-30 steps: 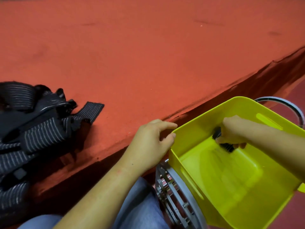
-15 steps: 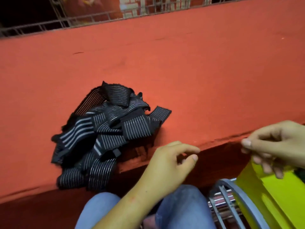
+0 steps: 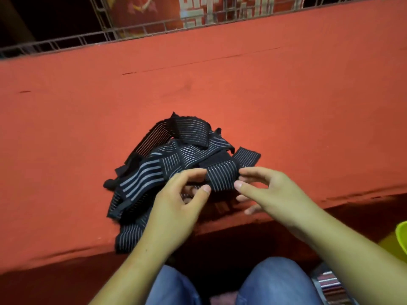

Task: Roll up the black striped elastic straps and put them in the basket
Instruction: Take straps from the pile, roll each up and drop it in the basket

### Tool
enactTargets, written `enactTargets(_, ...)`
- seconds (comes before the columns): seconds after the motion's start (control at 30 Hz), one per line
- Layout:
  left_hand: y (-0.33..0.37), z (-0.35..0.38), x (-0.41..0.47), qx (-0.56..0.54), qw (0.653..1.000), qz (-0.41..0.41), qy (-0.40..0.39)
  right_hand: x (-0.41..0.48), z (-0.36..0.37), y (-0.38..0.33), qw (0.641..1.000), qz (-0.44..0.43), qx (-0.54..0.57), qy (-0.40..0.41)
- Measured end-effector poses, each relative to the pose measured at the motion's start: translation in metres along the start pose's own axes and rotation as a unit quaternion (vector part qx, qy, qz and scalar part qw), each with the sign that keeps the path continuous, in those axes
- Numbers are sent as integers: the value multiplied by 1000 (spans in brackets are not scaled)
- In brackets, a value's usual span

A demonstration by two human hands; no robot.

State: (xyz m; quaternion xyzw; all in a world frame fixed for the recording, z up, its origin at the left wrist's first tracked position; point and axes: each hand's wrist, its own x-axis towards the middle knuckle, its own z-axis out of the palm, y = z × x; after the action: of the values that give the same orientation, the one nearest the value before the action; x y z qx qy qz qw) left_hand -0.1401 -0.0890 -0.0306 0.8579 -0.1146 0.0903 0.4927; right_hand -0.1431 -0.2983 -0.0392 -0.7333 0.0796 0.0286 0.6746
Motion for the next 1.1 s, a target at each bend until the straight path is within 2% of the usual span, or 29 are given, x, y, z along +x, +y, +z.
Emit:
enactTargets(0.1,-5,-3,5,1,996,-57,-75,9,15,4,998,-1,-4,59)
enactTargets(0.23,-14,-4,2,-29,989,-66,-131,16,24,9,997,-28,-29,67)
enactTargets(0.43,-23,2,8,-9,991,-57,-124,4,24,21,997,-1,71,14)
enactTargets(0.63,-28,17,26,37,979,-91,-180,-8,11,26,999,-3,41,15)
enactTargets(0.73,-38,26,26,53,977,-93,-186,-14,3,30,992,17,124,5)
enactTargets(0.87,-43,33,21,69,978,-78,-180,-27,-10,38,979,38,196,41)
enactTargets(1.1,-44,35,20,99,976,-93,-169,-37,-32,54,966,61,210,137)
